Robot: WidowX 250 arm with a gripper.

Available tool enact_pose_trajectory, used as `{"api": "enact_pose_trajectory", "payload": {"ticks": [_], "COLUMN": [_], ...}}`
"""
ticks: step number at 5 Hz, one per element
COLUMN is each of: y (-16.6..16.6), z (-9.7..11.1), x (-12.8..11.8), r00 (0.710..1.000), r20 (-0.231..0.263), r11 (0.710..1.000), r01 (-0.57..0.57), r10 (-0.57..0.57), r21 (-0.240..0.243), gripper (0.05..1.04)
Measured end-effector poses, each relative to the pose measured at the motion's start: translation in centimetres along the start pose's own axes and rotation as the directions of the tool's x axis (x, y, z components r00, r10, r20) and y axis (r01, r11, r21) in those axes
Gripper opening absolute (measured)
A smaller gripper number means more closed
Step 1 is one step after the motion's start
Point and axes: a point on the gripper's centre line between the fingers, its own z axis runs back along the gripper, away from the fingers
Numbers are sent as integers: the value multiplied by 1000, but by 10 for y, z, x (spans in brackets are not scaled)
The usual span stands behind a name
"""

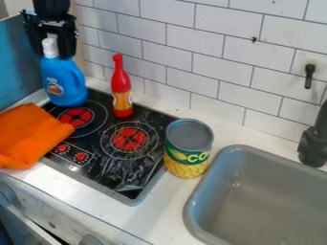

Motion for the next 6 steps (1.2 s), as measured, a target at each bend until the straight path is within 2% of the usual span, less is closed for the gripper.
{"api": "enact_pose_trajectory", "payload": {"ticks": [1, 2, 3, 4, 5, 6], "y": [-1, -1, -4, -11, -25, -43], "z": [13, 40, 51, 57, 61, 53], "x": [7, 4, -18, -57, -93, -117], "r00": [999, 994, 993, 996, 997, 993], "r20": [40, 110, 120, 83, 55, 13], "r11": [1000, 999, 997, 990, 989, 987], "r01": [-9, -12, -12, 19, 54, 112], "r10": [9, 8, 2, -31, -62, -115], "r21": [-4, 32, 80, 141, 136, 116], "gripper": [1009, 1003, 1003, 1003, 1003, 1003]}}
